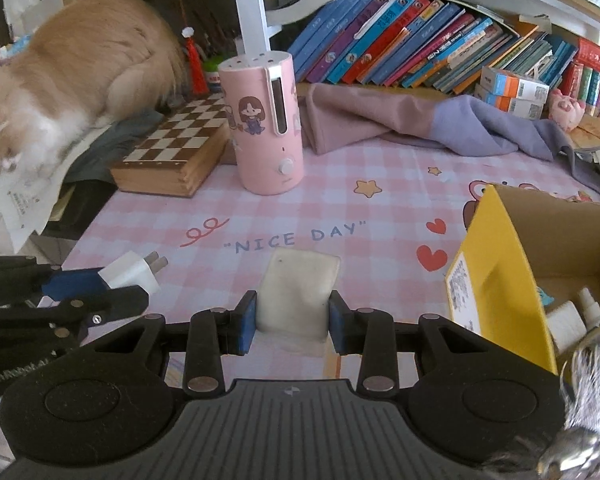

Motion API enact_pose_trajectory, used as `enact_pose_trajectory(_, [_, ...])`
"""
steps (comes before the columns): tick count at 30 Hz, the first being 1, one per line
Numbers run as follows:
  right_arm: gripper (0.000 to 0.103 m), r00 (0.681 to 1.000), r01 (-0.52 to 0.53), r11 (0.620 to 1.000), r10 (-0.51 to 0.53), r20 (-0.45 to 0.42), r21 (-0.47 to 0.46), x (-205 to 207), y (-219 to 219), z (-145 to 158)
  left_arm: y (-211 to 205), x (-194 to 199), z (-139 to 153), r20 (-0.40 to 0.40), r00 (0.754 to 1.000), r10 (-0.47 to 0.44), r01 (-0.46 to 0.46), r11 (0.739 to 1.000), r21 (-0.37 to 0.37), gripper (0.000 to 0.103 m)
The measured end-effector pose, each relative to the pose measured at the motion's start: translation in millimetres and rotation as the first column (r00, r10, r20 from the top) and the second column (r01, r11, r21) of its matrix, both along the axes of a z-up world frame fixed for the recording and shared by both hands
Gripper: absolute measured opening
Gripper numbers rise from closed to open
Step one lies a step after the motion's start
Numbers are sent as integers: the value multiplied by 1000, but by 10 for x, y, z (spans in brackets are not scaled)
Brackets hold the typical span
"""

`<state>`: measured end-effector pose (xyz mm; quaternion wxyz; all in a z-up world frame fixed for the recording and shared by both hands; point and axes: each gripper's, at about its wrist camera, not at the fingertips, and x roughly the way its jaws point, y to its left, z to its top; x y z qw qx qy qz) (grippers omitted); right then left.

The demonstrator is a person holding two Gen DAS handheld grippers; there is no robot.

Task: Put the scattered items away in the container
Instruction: 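Carry the white adapter and beige sponge with both tools toward the yellow box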

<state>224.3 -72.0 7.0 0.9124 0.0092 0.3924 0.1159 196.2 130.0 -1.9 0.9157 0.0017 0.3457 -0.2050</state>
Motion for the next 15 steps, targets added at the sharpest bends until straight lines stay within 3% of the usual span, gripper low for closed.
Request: enact_pose_trajectory(15, [34, 993, -111, 993, 110, 33, 37, -525, -286, 118, -366, -528, 141, 17, 998, 68, -68, 998, 5, 25])
